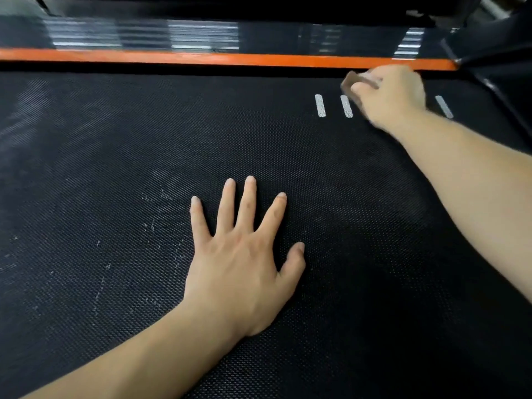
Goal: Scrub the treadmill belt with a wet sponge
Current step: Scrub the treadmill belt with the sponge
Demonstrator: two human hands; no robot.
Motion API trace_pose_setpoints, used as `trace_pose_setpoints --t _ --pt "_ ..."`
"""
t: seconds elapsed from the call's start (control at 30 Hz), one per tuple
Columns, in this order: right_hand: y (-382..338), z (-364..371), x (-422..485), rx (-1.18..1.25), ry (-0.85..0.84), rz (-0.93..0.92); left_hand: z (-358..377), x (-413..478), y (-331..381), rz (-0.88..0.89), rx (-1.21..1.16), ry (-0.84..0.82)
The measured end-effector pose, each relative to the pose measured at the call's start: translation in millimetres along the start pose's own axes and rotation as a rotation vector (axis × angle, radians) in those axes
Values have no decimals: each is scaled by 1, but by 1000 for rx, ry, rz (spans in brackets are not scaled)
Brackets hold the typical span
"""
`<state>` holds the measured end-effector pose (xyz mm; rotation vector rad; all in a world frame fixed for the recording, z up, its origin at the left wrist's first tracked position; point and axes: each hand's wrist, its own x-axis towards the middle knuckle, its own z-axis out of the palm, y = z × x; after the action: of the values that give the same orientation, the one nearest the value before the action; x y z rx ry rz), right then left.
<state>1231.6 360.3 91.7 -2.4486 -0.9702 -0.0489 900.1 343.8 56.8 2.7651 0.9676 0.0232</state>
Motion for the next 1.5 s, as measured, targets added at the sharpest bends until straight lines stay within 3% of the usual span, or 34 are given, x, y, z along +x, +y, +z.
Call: trace_pose_setpoints --t 0.1,0.23,0.43,0.57,0.73,0.9,0.97,1.1,1.27,1.33,1.43,1.5 --pt "8 -6 -10 -33 -82 -103 0 -1 0 -3 15 -2" --pt "15 -14 5 -94 60 85 0 0 0 -4 15 1" --pt "28 -19 -29 -89 -96 -192 0 0 2 -14 14 2" --pt "32 -27 -20 -101 29 -11 0 0 1 -12 21 0" --pt "26 -20 -83 -97 -78 -296 -1 -1 2 -20 19 2" --pt "37 -36 -65 -135 48 -53 0 -1 2 -30 31 -8" --pt "29 -27 -88 -128 35 -146 0 -1 3 -31 29 -3" --pt "25 -38 -147 -71 -174 -371 -1 -1 3 -43 33 -10" --pt "42 -45 -111 -109 33 -104 3 -1 2 -38 35 10" --pt "34 -38 -140 -122 20 -186 4 -2 3 -41 35 19" --pt "33 -45 -187 -49 -161 -384 4 -2 3 -44 30 34" --pt "46 -58 -171 -130 -124 -366 5 -1 3 -50 33 26"
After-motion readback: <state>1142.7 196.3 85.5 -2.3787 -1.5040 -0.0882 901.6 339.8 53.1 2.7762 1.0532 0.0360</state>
